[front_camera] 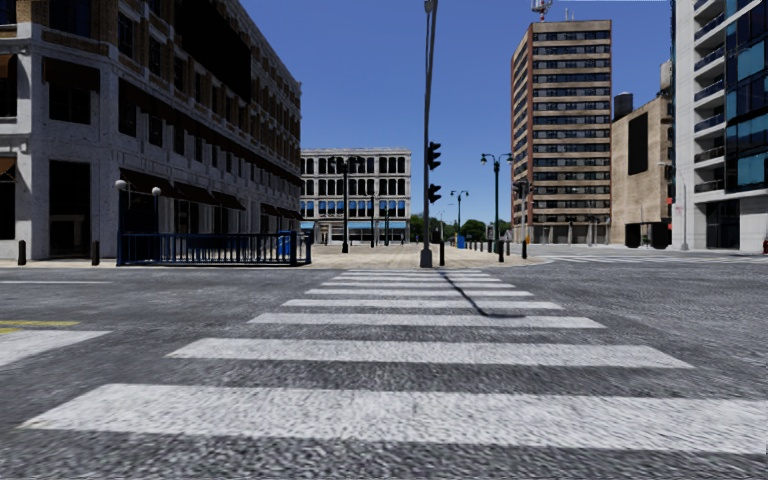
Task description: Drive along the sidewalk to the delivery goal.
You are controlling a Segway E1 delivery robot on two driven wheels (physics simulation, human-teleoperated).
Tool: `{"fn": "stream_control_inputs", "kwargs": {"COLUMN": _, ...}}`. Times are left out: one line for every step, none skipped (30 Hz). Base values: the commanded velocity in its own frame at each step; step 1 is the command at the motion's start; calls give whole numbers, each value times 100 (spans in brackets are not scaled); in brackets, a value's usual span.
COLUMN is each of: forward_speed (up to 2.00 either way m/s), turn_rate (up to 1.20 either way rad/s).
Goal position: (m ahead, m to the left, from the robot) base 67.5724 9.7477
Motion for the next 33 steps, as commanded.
{"fn": "stream_control_inputs", "kwargs": {"forward_speed": 200, "turn_rate": 0}}
{"fn": "stream_control_inputs", "kwargs": {"forward_speed": 200, "turn_rate": 0}}
{"fn": "stream_control_inputs", "kwargs": {"forward_speed": 200, "turn_rate": 0}}
{"fn": "stream_control_inputs", "kwargs": {"forward_speed": 200, "turn_rate": -12}}
{"fn": "stream_control_inputs", "kwargs": {"forward_speed": 200, "turn_rate": -12}}
{"fn": "stream_control_inputs", "kwargs": {"forward_speed": 200, "turn_rate": -32}}
{"fn": "stream_control_inputs", "kwargs": {"forward_speed": 200, "turn_rate": -40}}
{"fn": "stream_control_inputs", "kwargs": {"forward_speed": 200, "turn_rate": -36}}
{"fn": "stream_control_inputs", "kwargs": {"forward_speed": 200, "turn_rate": -36}}
{"fn": "stream_control_inputs", "kwargs": {"forward_speed": 200, "turn_rate": -16}}
{"fn": "stream_control_inputs", "kwargs": {"forward_speed": 200, "turn_rate": 0}}
{"fn": "stream_control_inputs", "kwargs": {"forward_speed": 200, "turn_rate": 0}}
{"fn": "stream_control_inputs", "kwargs": {"forward_speed": 200, "turn_rate": 0}}
{"fn": "stream_control_inputs", "kwargs": {"forward_speed": 200, "turn_rate": 0}}
{"fn": "stream_control_inputs", "kwargs": {"forward_speed": 200, "turn_rate": 0}}
{"fn": "stream_control_inputs", "kwargs": {"forward_speed": 200, "turn_rate": 0}}
{"fn": "stream_control_inputs", "kwargs": {"forward_speed": 200, "turn_rate": 0}}
{"fn": "stream_control_inputs", "kwargs": {"forward_speed": 200, "turn_rate": 0}}
{"fn": "stream_control_inputs", "kwargs": {"forward_speed": 200, "turn_rate": 0}}
{"fn": "stream_control_inputs", "kwargs": {"forward_speed": 200, "turn_rate": 0}}
{"fn": "stream_control_inputs", "kwargs": {"forward_speed": 200, "turn_rate": 0}}
{"fn": "stream_control_inputs", "kwargs": {"forward_speed": 200, "turn_rate": 0}}
{"fn": "stream_control_inputs", "kwargs": {"forward_speed": 200, "turn_rate": 0}}
{"fn": "stream_control_inputs", "kwargs": {"forward_speed": 200, "turn_rate": 0}}
{"fn": "stream_control_inputs", "kwargs": {"forward_speed": 200, "turn_rate": 0}}
{"fn": "stream_control_inputs", "kwargs": {"forward_speed": 200, "turn_rate": 0}}
{"fn": "stream_control_inputs", "kwargs": {"forward_speed": 200, "turn_rate": 0}}
{"fn": "stream_control_inputs", "kwargs": {"forward_speed": 200, "turn_rate": 0}}
{"fn": "stream_control_inputs", "kwargs": {"forward_speed": 200, "turn_rate": 0}}
{"fn": "stream_control_inputs", "kwargs": {"forward_speed": 200, "turn_rate": 0}}
{"fn": "stream_control_inputs", "kwargs": {"forward_speed": 200, "turn_rate": 0}}
{"fn": "stream_control_inputs", "kwargs": {"forward_speed": 200, "turn_rate": 0}}
{"fn": "stream_control_inputs", "kwargs": {"forward_speed": 200, "turn_rate": 0}}
